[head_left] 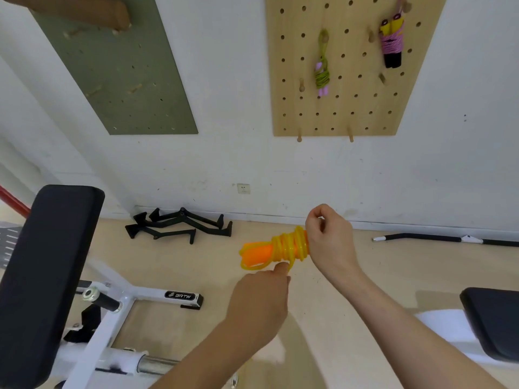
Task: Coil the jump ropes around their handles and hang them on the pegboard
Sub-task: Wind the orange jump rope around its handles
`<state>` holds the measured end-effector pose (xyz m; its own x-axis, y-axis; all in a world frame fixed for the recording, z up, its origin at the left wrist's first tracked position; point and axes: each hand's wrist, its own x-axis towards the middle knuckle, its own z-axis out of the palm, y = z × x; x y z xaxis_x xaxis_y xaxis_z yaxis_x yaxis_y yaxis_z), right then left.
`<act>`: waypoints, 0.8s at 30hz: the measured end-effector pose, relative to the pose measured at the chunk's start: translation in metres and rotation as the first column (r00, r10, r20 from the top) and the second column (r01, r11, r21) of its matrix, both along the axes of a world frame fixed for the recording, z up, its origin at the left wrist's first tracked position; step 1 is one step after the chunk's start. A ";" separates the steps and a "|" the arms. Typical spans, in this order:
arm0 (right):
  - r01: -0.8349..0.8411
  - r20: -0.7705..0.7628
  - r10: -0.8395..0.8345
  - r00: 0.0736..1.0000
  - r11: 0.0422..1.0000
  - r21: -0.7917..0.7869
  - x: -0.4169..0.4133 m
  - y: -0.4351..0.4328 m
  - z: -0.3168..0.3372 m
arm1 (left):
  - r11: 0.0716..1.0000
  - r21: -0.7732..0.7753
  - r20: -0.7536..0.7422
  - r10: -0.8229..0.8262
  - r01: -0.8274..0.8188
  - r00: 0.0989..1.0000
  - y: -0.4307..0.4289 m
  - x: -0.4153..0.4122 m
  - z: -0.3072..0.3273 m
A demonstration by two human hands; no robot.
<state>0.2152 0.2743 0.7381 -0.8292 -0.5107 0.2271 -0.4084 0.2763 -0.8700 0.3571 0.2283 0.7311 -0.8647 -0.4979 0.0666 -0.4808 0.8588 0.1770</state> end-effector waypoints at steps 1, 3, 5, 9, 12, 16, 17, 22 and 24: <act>-0.004 -0.057 0.006 0.998 0.999 0.050 -0.003 0.002 0.000 | 0.998 -0.059 0.064 -0.017 0.021 0.998 0.000 0.003 0.004; -0.026 -0.175 0.052 0.983 0.989 0.149 -0.005 0.004 0.001 | 0.995 -0.080 0.153 -0.041 0.053 0.987 0.002 0.006 0.016; -0.055 -0.279 0.138 0.950 0.957 0.284 -0.001 0.002 0.005 | 0.970 -0.189 0.180 -0.118 0.152 0.977 -0.001 0.005 0.028; -0.118 -0.366 0.300 0.881 0.888 0.444 0.003 0.005 0.014 | 0.915 -0.285 0.151 -0.253 0.287 0.956 -0.016 -0.001 0.049; -0.186 -0.380 0.394 0.837 0.858 0.479 0.002 0.011 0.024 | 0.856 -0.433 0.060 -0.285 0.282 0.957 -0.028 -0.006 0.064; -0.275 -0.382 0.479 0.790 0.834 0.478 -0.002 0.017 0.041 | 0.984 -0.015 0.092 -0.173 0.176 0.981 -0.034 -0.012 0.082; -0.308 -0.366 0.496 0.787 0.831 0.464 -0.003 0.019 0.045 | 0.987 0.114 0.029 -0.122 0.118 0.992 -0.036 -0.014 0.085; -0.447 -0.262 0.556 0.789 0.811 0.378 0.002 0.029 0.048 | 0.827 0.561 -0.201 0.102 0.029 0.974 -0.051 -0.021 0.076; -0.465 -0.207 0.522 0.828 0.844 0.267 0.002 0.029 0.047 | 0.767 0.638 -0.231 0.107 0.067 0.967 -0.053 -0.022 0.074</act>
